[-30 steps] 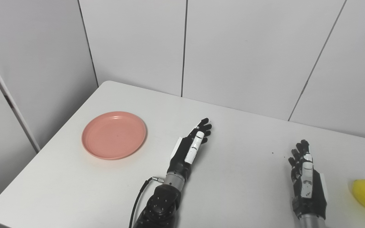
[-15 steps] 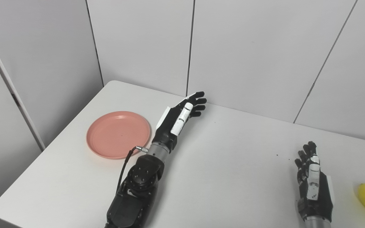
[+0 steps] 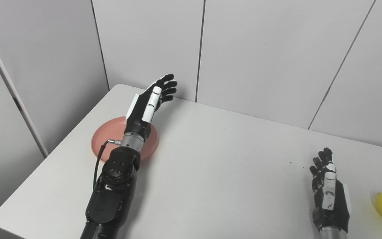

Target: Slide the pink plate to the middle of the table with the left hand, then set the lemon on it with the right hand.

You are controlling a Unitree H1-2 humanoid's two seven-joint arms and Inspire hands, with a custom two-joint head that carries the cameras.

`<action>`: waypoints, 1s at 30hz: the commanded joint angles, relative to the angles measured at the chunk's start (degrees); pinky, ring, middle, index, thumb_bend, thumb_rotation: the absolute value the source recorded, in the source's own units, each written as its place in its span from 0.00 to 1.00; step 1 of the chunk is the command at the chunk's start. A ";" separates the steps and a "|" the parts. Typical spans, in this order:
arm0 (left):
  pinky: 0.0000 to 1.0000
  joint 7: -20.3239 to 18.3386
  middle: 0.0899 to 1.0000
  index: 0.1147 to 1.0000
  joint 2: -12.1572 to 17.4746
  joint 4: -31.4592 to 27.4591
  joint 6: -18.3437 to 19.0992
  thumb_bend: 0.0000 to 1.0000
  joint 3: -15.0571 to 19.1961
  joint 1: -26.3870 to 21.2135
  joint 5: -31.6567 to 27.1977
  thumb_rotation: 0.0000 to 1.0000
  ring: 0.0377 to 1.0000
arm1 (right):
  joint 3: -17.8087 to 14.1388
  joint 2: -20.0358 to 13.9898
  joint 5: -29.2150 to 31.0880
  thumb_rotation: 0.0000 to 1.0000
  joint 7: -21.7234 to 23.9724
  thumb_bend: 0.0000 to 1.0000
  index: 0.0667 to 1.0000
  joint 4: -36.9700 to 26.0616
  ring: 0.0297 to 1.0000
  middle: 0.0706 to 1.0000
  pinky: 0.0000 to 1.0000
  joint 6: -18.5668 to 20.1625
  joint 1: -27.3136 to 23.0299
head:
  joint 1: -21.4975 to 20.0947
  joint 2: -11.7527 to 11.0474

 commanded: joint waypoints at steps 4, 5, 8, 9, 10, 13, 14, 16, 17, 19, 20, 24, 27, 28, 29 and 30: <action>0.77 2.80 0.76 0.74 2.68 -1.24 -3.85 0.60 1.93 -2.19 1.71 1.00 0.77 | -0.20 -0.25 0.57 1.00 0.86 0.69 1.00 0.35 1.00 1.00 1.00 -2.94 0.55 | 0.23 0.22; 0.76 2.99 0.76 0.74 2.92 -1.25 -4.03 0.60 2.12 -2.14 1.69 1.00 0.77 | -0.17 -0.26 0.56 1.00 0.86 0.69 1.00 0.24 1.00 1.00 1.00 -2.80 0.59 | 0.23 0.22; 0.75 4.27 0.76 0.74 4.75 -1.09 -4.08 0.59 3.76 -1.74 2.17 1.00 0.76 | -0.15 -0.25 0.41 1.00 0.69 0.68 1.00 -0.09 1.00 1.00 1.00 -2.68 0.54 | 0.24 0.57; 0.76 4.34 0.75 0.74 5.20 -0.97 -3.96 0.60 4.28 -1.59 1.97 1.00 0.76 | -0.13 -0.26 0.38 1.00 0.70 0.68 1.00 0.01 1.00 1.00 1.00 -2.78 0.47 | 0.10 0.40; 0.76 4.30 0.75 0.74 5.42 -0.83 -3.92 0.60 4.56 -1.52 1.77 1.00 0.76 | -0.11 -0.26 0.36 1.00 0.72 0.68 1.00 0.17 1.00 1.00 1.00 -2.90 0.39 | -0.03 0.27; 0.77 4.12 0.76 0.74 6.65 0.25 -4.09 0.58 5.85 -1.04 1.05 1.00 0.76 | -0.03 -0.28 -0.03 1.00 0.55 0.67 1.00 0.51 1.00 1.00 1.00 -2.99 0.00 | -0.13 0.25; 0.76 4.07 0.76 0.74 7.00 0.69 -4.34 0.58 6.21 -0.94 0.91 1.00 0.77 | -0.05 -0.25 -0.07 1.00 0.51 0.67 1.00 0.54 1.00 1.00 1.00 -2.92 -0.10 | -0.13 0.22; 0.74 4.65 0.76 0.74 7.66 1.88 -4.76 0.59 7.16 -0.70 1.17 1.00 0.76 | -0.10 -0.13 -0.04 1.00 0.48 0.66 1.00 0.50 1.00 1.00 1.00 -2.95 -0.28 | -0.16 0.13; 0.73 5.23 0.75 0.73 7.86 2.21 -4.69 0.58 7.62 -0.55 1.50 1.00 0.75 | -0.12 -0.03 -0.13 1.00 0.34 0.66 1.00 0.40 1.00 1.00 1.00 -3.12 -0.33 | -0.12 0.14; 0.72 5.88 0.75 0.73 8.34 2.76 -4.74 0.58 8.10 -0.25 2.03 1.00 0.75 | -0.19 0.10 -0.14 1.00 0.19 0.65 1.00 0.20 1.00 1.00 1.00 -3.28 -0.40 | -0.12 0.14; 0.71 6.03 0.74 0.72 8.87 3.12 -4.85 0.57 8.18 0.00 2.51 1.00 0.74 | -0.19 0.15 -0.05 1.00 0.21 0.65 1.00 -0.04 1.00 1.00 1.00 -3.21 -0.37 | 0.10 0.31; 0.70 6.37 0.74 0.72 10.25 3.86 -4.91 0.56 7.94 0.74 4.53 1.00 0.74 | -0.13 0.14 0.17 1.00 0.40 0.67 1.00 -0.65 1.00 1.00 1.00 -2.59 -0.21 | 0.21 0.31; 0.72 6.47 0.73 0.72 10.83 5.22 -5.09 0.56 8.16 0.95 4.50 1.00 0.74 | -0.26 0.21 0.26 1.00 0.26 0.67 1.00 -0.87 1.00 1.00 1.00 -2.52 -0.16 | 0.81 0.51; 0.72 6.54 0.74 0.72 10.97 5.70 -5.27 0.56 8.25 1.00 4.45 1.00 0.74 | -0.26 0.20 0.24 1.00 0.24 0.68 1.00 -0.94 1.00 1.00 1.00 -2.55 -0.11 | 0.90 0.37; 0.73 6.66 0.74 0.72 11.18 6.32 -5.54 0.57 8.25 1.06 4.65 1.00 0.74 | -0.23 0.21 0.16 1.00 0.22 0.68 1.00 -1.09 1.00 1.00 1.00 -2.44 -0.05 | 0.90 0.37; 0.73 6.87 0.74 0.72 11.34 6.87 -5.58 0.57 8.20 1.12 5.01 1.00 0.74 | -0.19 0.19 0.05 1.00 0.18 0.68 1.00 -1.28 1.00 1.00 1.00 -2.25 -0.03 | 1.09 0.37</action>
